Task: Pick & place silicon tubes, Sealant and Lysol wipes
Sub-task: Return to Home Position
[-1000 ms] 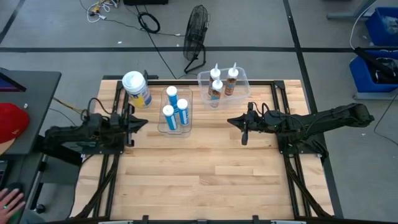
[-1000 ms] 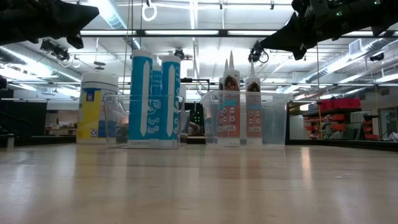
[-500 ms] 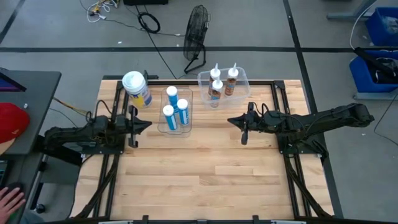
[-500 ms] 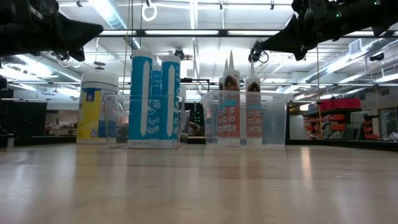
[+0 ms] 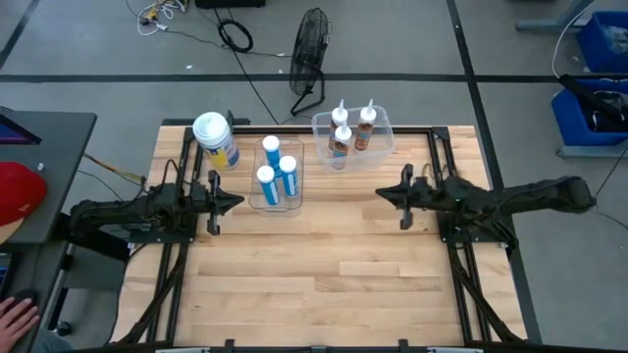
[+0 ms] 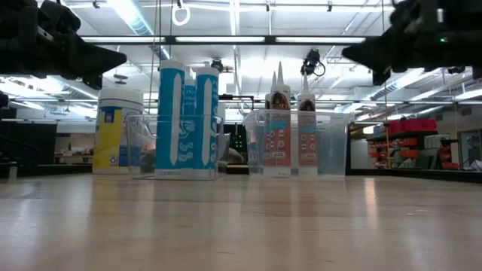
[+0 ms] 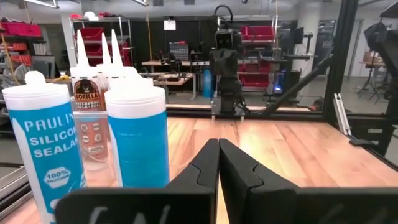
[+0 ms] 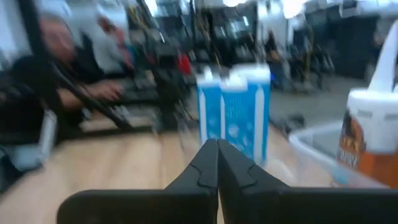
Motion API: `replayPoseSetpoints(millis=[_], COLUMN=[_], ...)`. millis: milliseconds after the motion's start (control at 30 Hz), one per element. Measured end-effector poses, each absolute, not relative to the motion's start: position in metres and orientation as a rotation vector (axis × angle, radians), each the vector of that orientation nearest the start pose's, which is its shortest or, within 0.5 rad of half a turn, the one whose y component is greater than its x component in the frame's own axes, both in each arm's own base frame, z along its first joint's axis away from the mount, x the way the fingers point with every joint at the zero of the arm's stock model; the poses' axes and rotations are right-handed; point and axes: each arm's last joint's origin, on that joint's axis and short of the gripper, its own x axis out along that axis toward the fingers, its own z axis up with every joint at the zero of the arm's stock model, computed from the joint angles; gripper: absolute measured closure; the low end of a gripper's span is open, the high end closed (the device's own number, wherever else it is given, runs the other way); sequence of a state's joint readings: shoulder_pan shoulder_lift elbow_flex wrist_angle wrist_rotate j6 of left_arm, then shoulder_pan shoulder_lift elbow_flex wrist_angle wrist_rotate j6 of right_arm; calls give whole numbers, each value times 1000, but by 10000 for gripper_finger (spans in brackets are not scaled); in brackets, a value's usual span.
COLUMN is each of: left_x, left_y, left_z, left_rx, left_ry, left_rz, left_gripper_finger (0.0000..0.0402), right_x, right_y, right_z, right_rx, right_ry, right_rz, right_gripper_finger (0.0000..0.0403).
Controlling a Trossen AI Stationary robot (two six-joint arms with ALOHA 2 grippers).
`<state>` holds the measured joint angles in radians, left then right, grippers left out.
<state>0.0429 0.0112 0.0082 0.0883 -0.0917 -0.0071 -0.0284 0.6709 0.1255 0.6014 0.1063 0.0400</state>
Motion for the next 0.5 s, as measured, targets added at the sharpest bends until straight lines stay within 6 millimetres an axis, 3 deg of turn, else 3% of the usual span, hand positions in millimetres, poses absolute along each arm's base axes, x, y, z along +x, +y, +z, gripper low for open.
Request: replayPoseSetpoints(millis=[200,500], left_x=[97,97], left_y=[7,7], left_z=[174,173], left_rx=[-17,-17], left_ry=[-87,-77], left_rz=[134,134], left_gripper_finger=[390,390], right_x=[126,111], right_y=[-17,-19], right_z=[189,191], right_rx=[70,89], right_ry=[-196,-211], right_rz=[-76,-42], right_gripper_finger=[403,403])
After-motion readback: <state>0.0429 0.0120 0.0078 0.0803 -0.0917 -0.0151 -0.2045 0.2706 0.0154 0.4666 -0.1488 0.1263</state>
